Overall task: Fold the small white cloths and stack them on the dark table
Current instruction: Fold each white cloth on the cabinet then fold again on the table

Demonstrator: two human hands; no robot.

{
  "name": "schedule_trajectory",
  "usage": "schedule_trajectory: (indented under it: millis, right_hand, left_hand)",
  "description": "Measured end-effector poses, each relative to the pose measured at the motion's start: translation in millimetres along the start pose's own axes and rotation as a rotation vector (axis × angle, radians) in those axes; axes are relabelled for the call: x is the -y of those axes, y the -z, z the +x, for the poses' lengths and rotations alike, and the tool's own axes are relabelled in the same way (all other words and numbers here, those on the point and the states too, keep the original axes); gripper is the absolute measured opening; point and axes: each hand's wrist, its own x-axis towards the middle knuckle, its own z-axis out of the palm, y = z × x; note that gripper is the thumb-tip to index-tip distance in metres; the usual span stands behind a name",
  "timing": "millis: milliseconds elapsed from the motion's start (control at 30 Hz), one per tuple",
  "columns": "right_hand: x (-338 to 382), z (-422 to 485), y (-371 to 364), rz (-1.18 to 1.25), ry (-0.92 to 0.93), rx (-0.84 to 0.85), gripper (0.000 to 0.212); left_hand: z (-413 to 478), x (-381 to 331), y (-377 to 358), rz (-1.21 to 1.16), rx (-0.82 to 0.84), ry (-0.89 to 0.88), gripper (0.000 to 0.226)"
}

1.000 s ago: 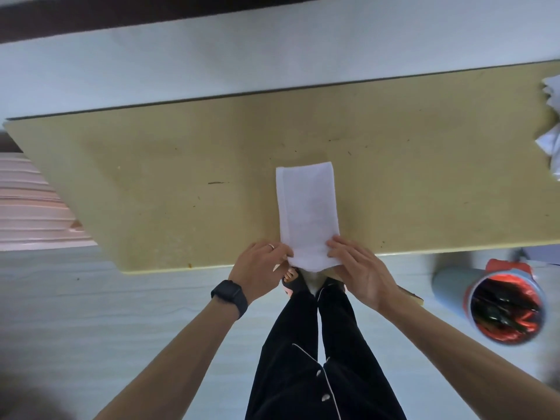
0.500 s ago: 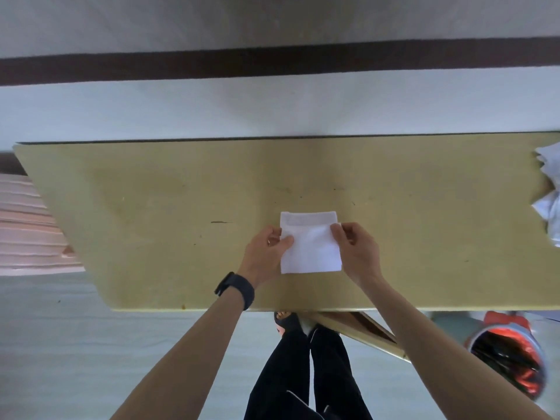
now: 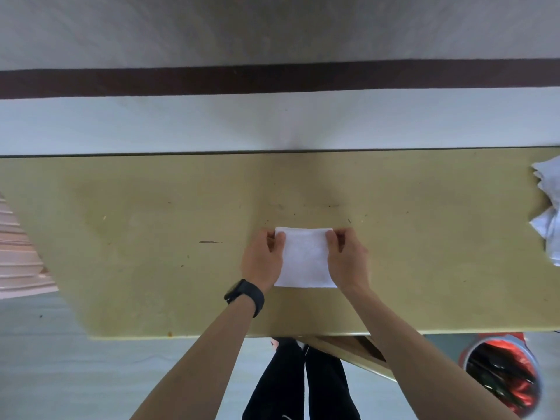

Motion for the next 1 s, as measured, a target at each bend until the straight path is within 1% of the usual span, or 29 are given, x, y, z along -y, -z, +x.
schedule_trajectory:
  millis: [100,267,433,500,533,567,633,700,733,767,833,900,1000]
  right_hand:
    - [3,1,-1,-0.055,0.000,-0.010,0.024]
    - [7,4,-1,-0.101,-0.017,-0.030,0.023]
    - [13,7,3,-0.158,-0.020,-0.022,0.022]
    - [14,3,8,-0.199,0.007,-0.053,0.022]
    - [12,-1,10,-0.208,0.039,-0.091,0.023]
    - [8,-6,10,-0.211,0.104,-0.140,0.025]
    - [-2,-19,6,-0.239,0.322,-0.217,0.025]
    - [-17,-31,-5,-0.336,0.526,-0.219,0.030]
    - [-25,-33,-11,-0.390,0.595,-0.195,0.037]
    - [-32,-34,-16,-0.437,0.632,-0.157,0.045]
    - [-44,-32,-21,-0.519,0.620,-0.071,0.058]
    - [-53,-27,-20,-0.561,0.605,0.000,0.062]
    - [-56,-24,-19,-0.593,0.598,0.072,0.064]
  left_hand:
    - [4,-1,0,0.029,0.004,0.025,0.021]
    - [11,-5,-2,0.061,0.004,0.064,0.022]
    - [7,-10,1,0.235,-0.030,0.023,0.030]
    - [3,-8,4,0.315,-0.085,-0.057,0.031]
    - [0,-4,5,0.364,-0.130,-0.143,0.030]
    - [-4,3,6,0.418,-0.186,-0.267,0.029]
    - [-11,22,3,0.547,-0.263,-0.557,0.029]
    - [-12,43,-1,0.667,-0.214,-0.774,0.041]
    - [-11,51,-2,0.721,-0.169,-0.830,0.048]
    - [-9,56,-2,0.768,-0.128,-0.843,0.054]
    - [-3,59,-1,0.831,-0.064,-0.795,0.062]
    - [0,59,-1,0.864,0.000,-0.741,0.067]
    - [1,62,0,0.896,0.054,-0.721,0.070]
